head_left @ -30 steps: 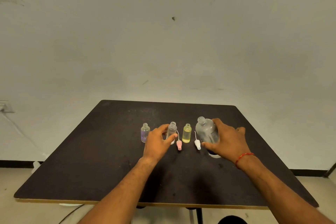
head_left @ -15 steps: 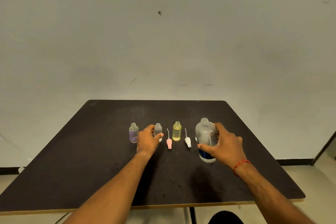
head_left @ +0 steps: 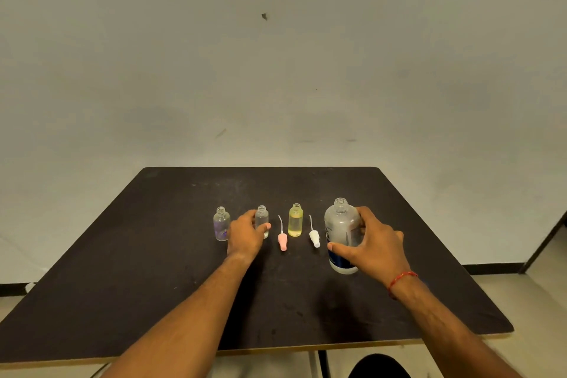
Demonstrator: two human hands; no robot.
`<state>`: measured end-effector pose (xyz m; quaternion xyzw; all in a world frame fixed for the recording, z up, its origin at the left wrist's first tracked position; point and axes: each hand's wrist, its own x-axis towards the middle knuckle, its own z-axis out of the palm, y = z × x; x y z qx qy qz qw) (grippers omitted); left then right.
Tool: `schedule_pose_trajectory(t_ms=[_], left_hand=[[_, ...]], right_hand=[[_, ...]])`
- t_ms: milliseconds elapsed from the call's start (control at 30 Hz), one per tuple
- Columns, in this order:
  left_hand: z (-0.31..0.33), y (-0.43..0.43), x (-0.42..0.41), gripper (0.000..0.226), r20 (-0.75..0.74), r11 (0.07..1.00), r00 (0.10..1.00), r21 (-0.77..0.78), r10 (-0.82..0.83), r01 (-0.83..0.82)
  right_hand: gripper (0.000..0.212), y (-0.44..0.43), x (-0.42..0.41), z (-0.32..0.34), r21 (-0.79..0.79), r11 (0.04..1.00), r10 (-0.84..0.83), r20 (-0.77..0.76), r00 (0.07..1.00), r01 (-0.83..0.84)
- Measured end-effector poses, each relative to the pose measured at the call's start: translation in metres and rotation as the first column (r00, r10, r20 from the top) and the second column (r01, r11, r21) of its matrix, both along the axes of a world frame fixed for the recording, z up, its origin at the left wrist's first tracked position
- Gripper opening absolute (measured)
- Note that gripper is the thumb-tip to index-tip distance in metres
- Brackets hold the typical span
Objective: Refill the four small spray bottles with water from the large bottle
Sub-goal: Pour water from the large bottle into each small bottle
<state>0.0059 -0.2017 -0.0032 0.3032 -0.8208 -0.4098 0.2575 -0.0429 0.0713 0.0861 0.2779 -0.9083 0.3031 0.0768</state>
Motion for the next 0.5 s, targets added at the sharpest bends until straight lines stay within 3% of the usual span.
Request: schedule_pose_trajectory(t_ms=[300, 500], left_hand=[[0.007, 0.005, 0.01, 0.062, -0.052, 0.999, 0.998, 0.038, 0.027, -0.025], [0.018, 0.021, 0.036, 0.051, -0.172, 0.994, 0.983, -0.082, 0.056, -0.071]], right_hand=[[0.072, -0.003, 0.006, 0.003, -0.001, 1.0, 0.013, 0.009, 1.0, -0.013], [0.072, -0.01, 0.011, 0.004, -0.023, 0.999, 0.029, 0.0, 1.0, -0.029]])
